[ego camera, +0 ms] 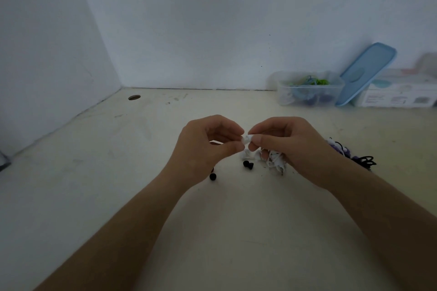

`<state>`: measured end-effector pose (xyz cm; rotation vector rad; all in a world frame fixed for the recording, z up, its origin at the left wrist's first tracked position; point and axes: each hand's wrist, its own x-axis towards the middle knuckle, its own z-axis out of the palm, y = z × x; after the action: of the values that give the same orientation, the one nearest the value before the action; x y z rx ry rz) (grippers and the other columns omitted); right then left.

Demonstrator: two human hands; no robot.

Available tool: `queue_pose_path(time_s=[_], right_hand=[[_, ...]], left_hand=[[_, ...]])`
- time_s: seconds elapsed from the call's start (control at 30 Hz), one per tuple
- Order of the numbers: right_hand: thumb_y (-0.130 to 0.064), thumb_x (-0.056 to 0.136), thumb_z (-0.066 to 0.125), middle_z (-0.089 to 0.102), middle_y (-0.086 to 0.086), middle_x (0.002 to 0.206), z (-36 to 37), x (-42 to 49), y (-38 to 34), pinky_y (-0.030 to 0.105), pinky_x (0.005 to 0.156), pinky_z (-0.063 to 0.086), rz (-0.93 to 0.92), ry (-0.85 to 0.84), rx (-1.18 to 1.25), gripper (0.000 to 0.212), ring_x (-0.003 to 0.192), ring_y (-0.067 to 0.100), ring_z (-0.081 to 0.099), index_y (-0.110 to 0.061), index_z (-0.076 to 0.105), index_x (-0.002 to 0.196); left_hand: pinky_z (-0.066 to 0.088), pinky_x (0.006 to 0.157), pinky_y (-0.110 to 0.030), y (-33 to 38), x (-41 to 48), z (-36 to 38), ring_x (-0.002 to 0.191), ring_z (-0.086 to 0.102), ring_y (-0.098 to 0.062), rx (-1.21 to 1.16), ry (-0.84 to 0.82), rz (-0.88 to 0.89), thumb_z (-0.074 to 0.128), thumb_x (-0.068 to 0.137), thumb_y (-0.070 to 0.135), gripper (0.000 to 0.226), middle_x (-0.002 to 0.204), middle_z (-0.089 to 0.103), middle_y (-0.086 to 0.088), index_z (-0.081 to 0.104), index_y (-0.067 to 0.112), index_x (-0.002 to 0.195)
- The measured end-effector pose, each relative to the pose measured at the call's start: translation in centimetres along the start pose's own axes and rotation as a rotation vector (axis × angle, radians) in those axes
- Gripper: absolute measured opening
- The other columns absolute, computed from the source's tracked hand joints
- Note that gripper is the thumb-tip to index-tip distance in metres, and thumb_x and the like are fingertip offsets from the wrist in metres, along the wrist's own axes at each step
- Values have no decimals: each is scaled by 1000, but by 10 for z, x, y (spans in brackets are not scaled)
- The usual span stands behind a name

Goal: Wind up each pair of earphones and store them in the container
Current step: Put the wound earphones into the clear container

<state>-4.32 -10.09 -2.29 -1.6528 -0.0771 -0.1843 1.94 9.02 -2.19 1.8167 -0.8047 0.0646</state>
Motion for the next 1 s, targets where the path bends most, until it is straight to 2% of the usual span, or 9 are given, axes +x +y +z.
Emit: queue_pose_path(time_s=[0.23,0.4,0.53,0.7,0.9,1.0], right_hand=[[-4,86,72,75,12,77,-4,-4,-4,21,62,54,-29,-65,-87,6,62,13,64,-4,75,91],[-8,84,74,75,12,79,-5,-5,-4,28,69,58,-24,-84,-121,5,68,20,67,-10,77,88],[-10,82,76,76,12,79,-5,-6,-4,31,73,58,-20,-96,-162,8,73,28,69,-8,77,90],[-9,83,75,77,11,81,-6,-6,-5,28,73,58,-13,-116,-176,8,74,24,70,-9,77,91],[-9,84,74,77,12,83,-7,-7,-5,32,75,59,-7,-121,-163,9,76,26,71,-9,77,92],[-7,85,73,77,7,79,-8,-7,-7,22,67,56,-6,-121,-205,8,70,15,72,-10,77,92]], left_hand=[[54,74,-14,4,-2,0,79,74,-7,-1,-69,12,79,79,4,16,83,78,5,79,11,93],[55,76,-18,3,-3,-2,80,74,-10,-6,-95,-10,80,78,6,15,84,78,4,79,11,92],[56,77,-20,2,-3,-2,80,74,-10,15,-124,-29,80,79,6,14,83,78,4,79,10,93],[56,76,-19,1,-2,-3,80,74,-12,-6,-154,-45,79,78,3,15,84,77,2,78,8,93],[57,78,-22,1,-3,-5,83,75,-16,-80,-186,-67,78,77,0,19,87,78,-3,76,4,96],[57,78,-22,1,-3,-4,83,75,-17,-68,-194,-70,78,78,0,19,87,78,-4,76,4,96]])
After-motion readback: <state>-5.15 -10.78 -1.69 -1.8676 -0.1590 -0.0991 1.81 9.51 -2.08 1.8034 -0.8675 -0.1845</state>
